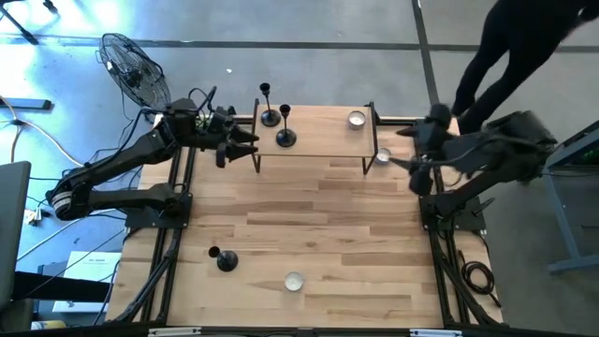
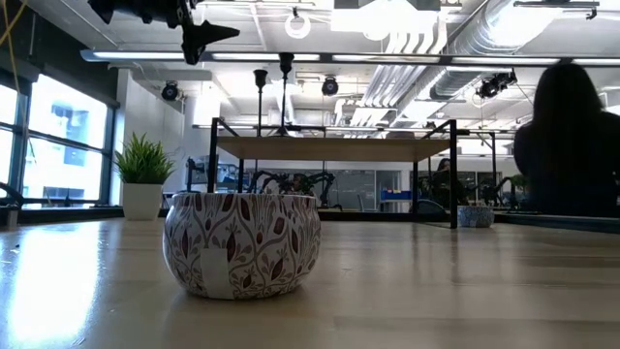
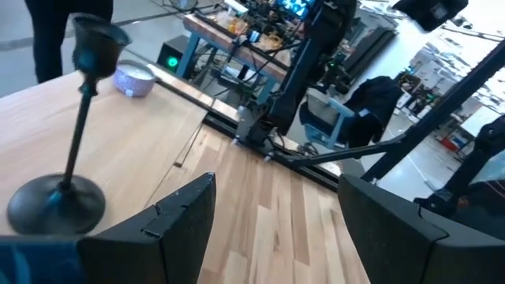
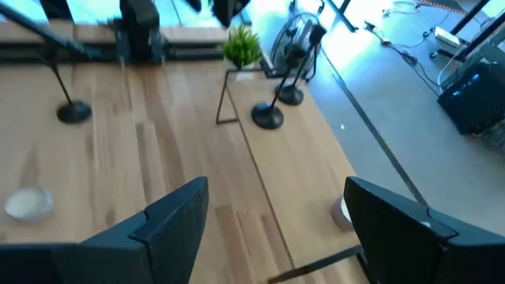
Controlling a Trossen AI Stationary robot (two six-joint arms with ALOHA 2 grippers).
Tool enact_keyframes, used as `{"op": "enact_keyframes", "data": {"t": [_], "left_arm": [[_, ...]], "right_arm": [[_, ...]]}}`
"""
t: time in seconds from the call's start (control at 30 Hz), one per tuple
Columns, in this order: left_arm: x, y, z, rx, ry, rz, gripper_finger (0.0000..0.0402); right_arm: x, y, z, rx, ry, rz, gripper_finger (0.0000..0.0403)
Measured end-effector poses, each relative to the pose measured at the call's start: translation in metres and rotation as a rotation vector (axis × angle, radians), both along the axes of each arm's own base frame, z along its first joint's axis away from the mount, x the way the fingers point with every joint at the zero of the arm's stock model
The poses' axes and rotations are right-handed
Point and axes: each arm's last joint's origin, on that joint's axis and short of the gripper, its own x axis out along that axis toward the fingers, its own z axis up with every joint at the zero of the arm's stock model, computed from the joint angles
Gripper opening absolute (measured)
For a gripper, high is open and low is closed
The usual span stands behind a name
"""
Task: Pick & Place candle stick holders
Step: Put the blue patterned scented candle on the shelf
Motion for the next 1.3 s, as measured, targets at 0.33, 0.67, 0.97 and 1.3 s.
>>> {"op": "enact_keyframes", "data": {"t": [0.33, 0.67, 0.97, 1.3], "left_arm": [[0.000, 0.003, -0.001, 0.013, 0.012, 0.108, 0.0262], [-0.001, 0.006, -0.001, 0.087, 0.028, 0.210, 0.0262], [-0.001, 0.007, -0.001, 0.091, 0.030, 0.225, 0.0262], [-0.001, 0.007, -0.001, 0.088, 0.030, 0.226, 0.0262]], "right_arm": [[-0.042, -0.022, 0.018, 0.017, -0.118, -0.078, 0.0291], [-0.037, -0.050, 0.015, 0.108, -0.099, -0.287, 0.0291], [-0.046, -0.080, 0.015, 0.159, -0.133, -0.546, 0.0291], [-0.058, -0.106, 0.012, 0.171, -0.127, -0.748, 0.0291]]}}
